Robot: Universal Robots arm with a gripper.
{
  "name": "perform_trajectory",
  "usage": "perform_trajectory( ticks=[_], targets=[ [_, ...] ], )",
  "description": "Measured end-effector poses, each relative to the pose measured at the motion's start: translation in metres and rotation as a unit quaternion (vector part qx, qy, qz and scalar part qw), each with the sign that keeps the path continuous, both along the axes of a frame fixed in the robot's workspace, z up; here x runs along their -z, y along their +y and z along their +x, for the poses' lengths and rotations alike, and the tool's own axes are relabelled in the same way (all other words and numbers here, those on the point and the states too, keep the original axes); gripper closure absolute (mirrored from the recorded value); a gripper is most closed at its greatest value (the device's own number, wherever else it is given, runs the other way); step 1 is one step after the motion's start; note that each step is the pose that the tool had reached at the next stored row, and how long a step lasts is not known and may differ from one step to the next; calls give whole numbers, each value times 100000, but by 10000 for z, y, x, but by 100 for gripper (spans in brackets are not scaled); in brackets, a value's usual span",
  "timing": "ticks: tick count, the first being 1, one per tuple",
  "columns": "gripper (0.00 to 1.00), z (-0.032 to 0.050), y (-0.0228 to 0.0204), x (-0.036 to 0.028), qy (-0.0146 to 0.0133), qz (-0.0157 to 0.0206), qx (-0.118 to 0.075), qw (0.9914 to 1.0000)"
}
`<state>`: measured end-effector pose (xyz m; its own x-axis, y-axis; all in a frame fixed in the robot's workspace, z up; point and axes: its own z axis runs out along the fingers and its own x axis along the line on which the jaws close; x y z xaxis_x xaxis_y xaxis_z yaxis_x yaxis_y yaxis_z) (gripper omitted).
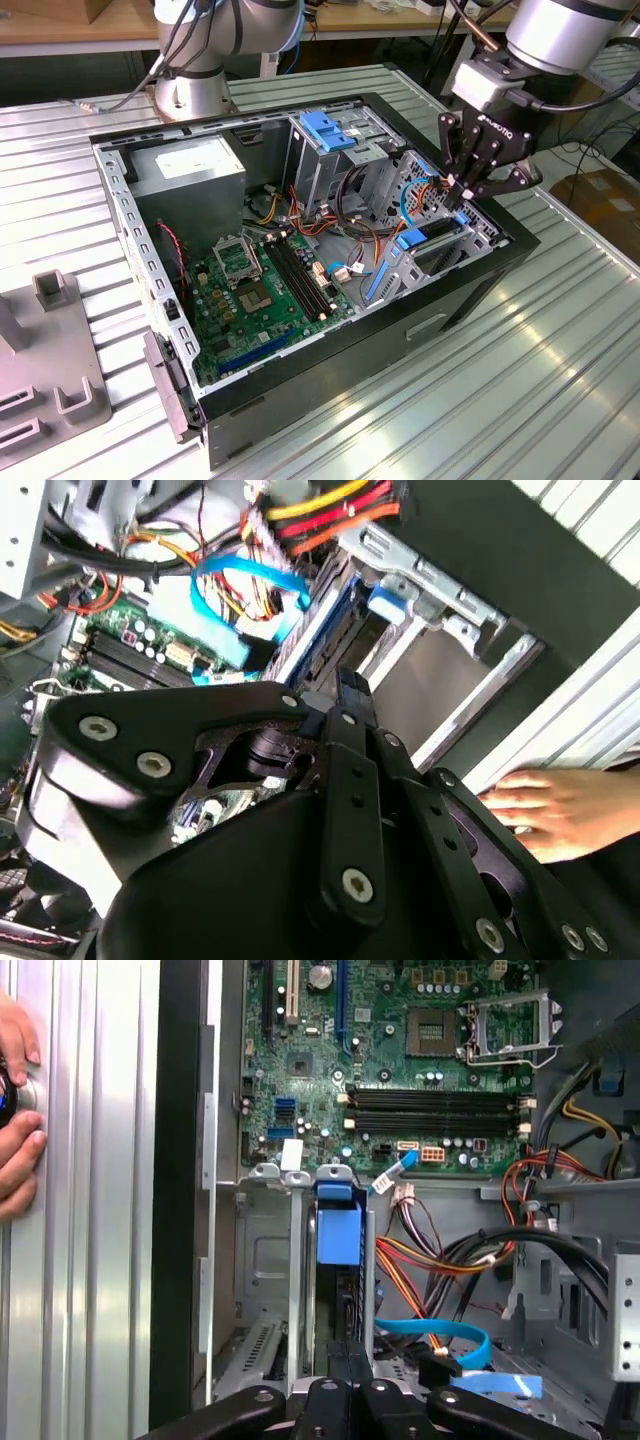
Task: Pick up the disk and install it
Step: 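Insert the first disk wire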
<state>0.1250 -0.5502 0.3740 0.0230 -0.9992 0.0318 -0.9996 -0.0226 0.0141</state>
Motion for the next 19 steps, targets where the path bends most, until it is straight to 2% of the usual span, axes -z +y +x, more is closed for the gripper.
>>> perform_trajectory(
  ticks=[2, 5, 7, 8, 9, 12, 16, 19],
  targets=[
    [90, 83, 52, 0, -1, -5, -56, 100000],
    [90, 101, 55, 0, 1, -4, -2797, 99961],
    [90, 117, 56, -1, 3, -7, -5547, 99846],
    [83, 148, 55, 0, 2, -5, -6309, 99801],
    [76, 189, 63, 0, 0, -3, -6711, 99775],
    [76, 246, 79, -1, 2, -35, -7022, 99753],
    [76, 267, 82, -29, 12, -42, -7601, 99711],
    [76, 274, 86, -40, 37, -315, -7741, 99699]
  ],
)
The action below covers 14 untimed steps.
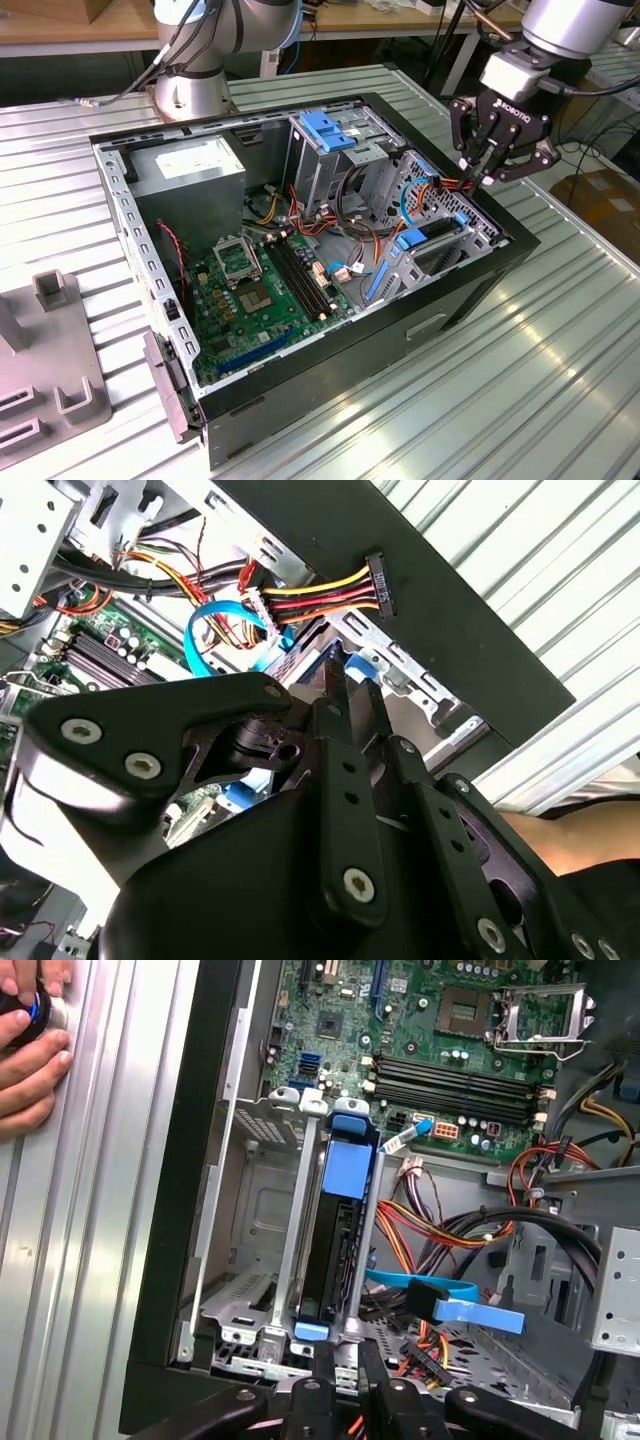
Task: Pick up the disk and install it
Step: 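Insert the first disk wire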
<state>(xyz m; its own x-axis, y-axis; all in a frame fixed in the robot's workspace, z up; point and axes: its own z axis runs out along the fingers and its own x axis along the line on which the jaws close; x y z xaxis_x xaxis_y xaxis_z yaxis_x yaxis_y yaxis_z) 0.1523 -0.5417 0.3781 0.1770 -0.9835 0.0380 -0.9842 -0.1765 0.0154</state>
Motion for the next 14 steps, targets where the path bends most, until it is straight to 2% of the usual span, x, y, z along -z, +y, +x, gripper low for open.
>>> perform_trajectory(
  ticks=[3, 6, 8, 10, 13, 14],
  targets=[
    [76, 26, 0, -1, 0, -36, -2157, 99977],
    [76, 40, 0, 0, -3, -36, -5211, 99864],
    [76, 48, 0, 2, -1, -39, -7398, 99726],
    [76, 61, 0, 6, -5, -33, -10060, 99493],
    [75, 94, -1, 7, -5, -42, -11816, 99299],
    [69, 127, 0, 8, -4, -37, -12325, 99238]
  ],
)
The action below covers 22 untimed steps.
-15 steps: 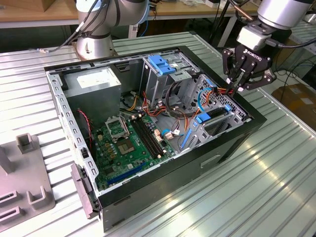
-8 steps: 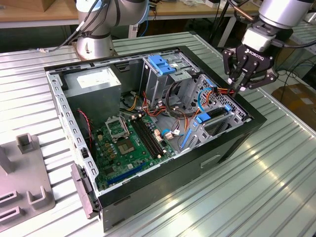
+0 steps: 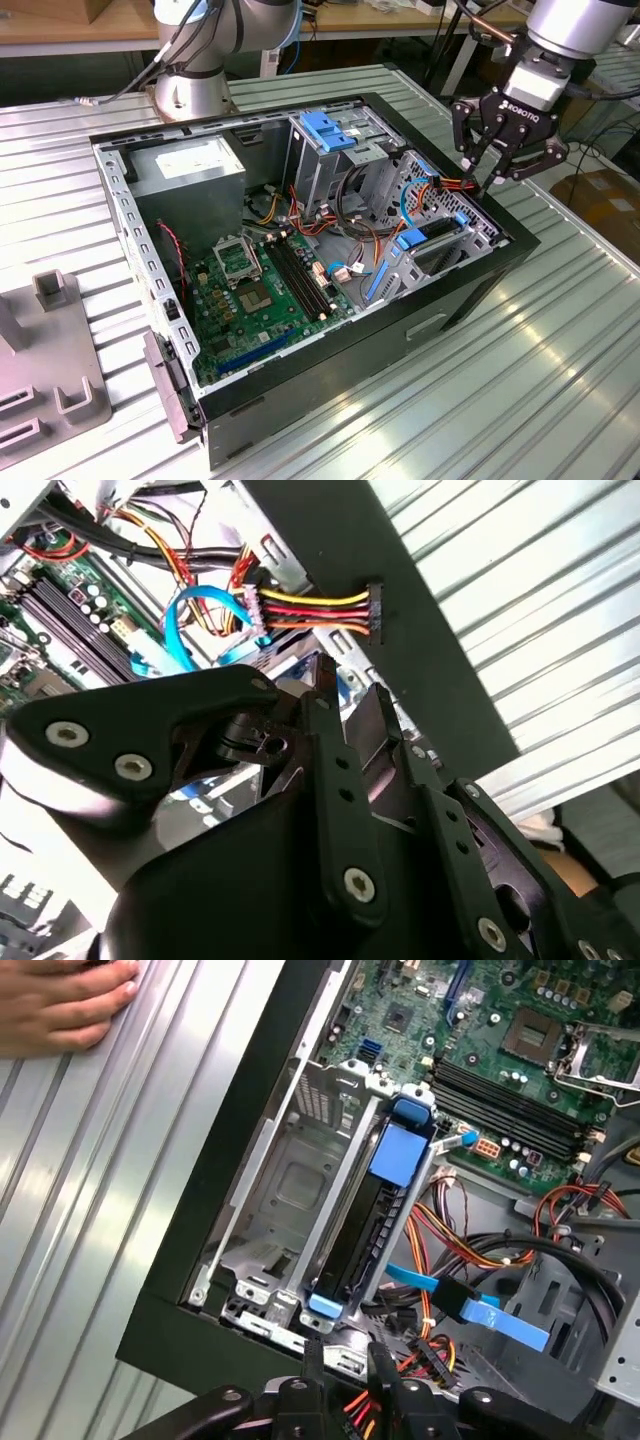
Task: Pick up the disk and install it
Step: 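Insert the first disk wire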
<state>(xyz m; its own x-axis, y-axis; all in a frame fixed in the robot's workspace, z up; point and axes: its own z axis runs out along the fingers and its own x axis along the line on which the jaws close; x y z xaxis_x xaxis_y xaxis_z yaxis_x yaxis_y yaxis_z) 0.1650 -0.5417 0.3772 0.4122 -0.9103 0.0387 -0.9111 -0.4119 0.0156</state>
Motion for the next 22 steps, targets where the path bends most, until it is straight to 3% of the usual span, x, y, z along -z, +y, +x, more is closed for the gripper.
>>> perform_trajectory(
  ticks=[5, 8, 11, 17, 20, 21, 22],
  targets=[
    [69, 107, 2, 6, -4, 6, -1991, 99980],
    [69, 110, 2, 14, -2, 2, -5081, 99871],
    [69, 111, 1, 23, -2, -4, -7739, 99700],
    [69, 148, 14, 28, -1, -3, -10219, 99476],
    [69, 156, 18, 29, -2, -1, -12026, 99274],
    [69, 158, 19, 31, -1, -1, -13263, 99117],
    [69, 159, 21, 33, -1, 5, -13962, 99021]
  ],
)
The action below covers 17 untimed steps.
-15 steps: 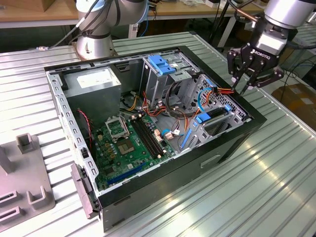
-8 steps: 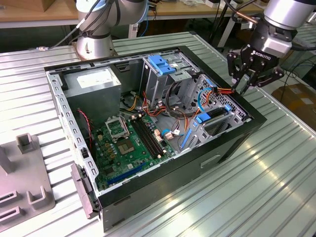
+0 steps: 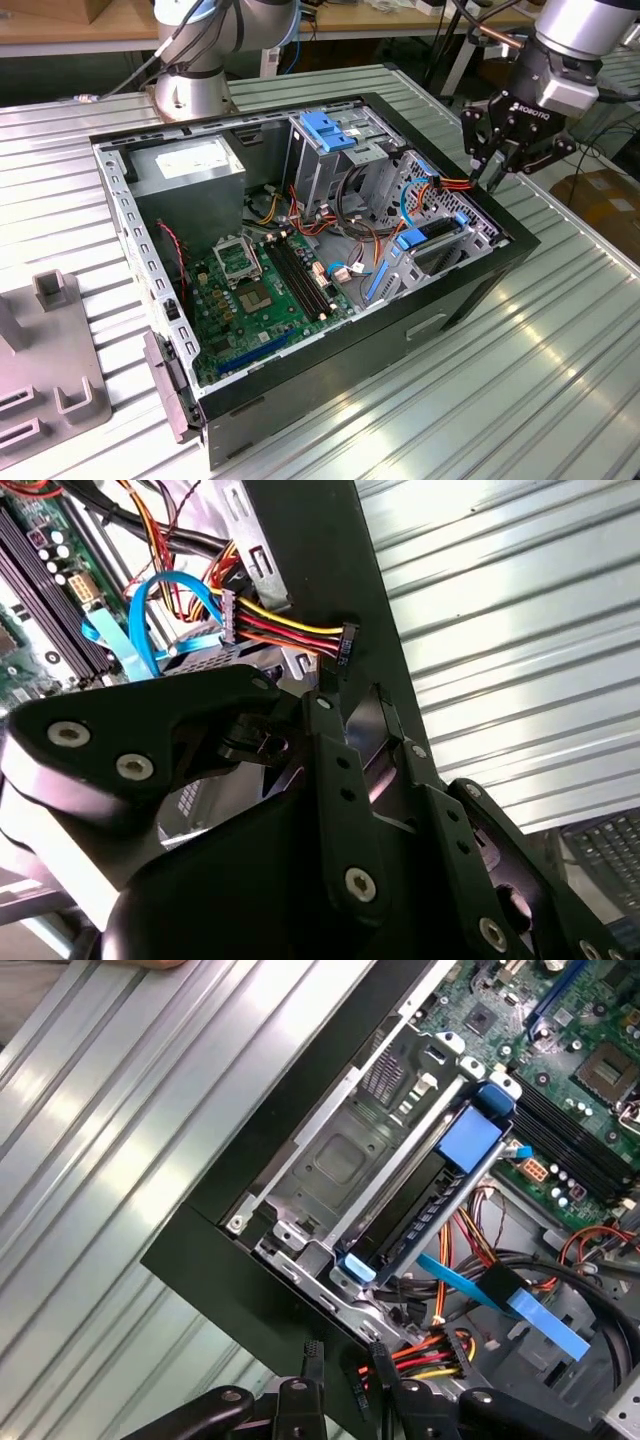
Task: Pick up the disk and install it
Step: 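Insert the first disk wire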
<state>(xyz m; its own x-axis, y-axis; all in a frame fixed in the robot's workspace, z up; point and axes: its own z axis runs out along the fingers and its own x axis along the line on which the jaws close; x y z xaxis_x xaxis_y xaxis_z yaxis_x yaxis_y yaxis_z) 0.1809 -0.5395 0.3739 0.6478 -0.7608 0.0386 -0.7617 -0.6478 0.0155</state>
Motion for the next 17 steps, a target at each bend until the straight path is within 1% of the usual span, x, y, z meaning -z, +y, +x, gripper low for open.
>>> perform_trajectory(
  ticks=[2, 5, 6, 7, 9, 12, 14, 15, 16, 17],
  targets=[
    [69, 0, 24, 2, -10, -10, -750, 99997],
    [69, 1, 90, 4, -32, -85, -1303, 99991],
    [69, 4, 104, 6, -31, -84, -1411, 99990],
    [69, 6, 109, 12, -67, -80, -1554, 99988],
    [69, 13, 110, 25, -160, -113, -2531, 99968],
    [69, 22, 109, 37, -220, -128, -4367, 99904],
    [69, 27, 110, 51, -299, -118, -6685, 99776],
    [69, 27, 110, 54, -317, -121, -7462, 99721],
    [69, 27, 110, 60, -343, -118, -8923, 99600],
    [69, 27, 110, 67, -377, -114, -10528, 99444]
  ],
)
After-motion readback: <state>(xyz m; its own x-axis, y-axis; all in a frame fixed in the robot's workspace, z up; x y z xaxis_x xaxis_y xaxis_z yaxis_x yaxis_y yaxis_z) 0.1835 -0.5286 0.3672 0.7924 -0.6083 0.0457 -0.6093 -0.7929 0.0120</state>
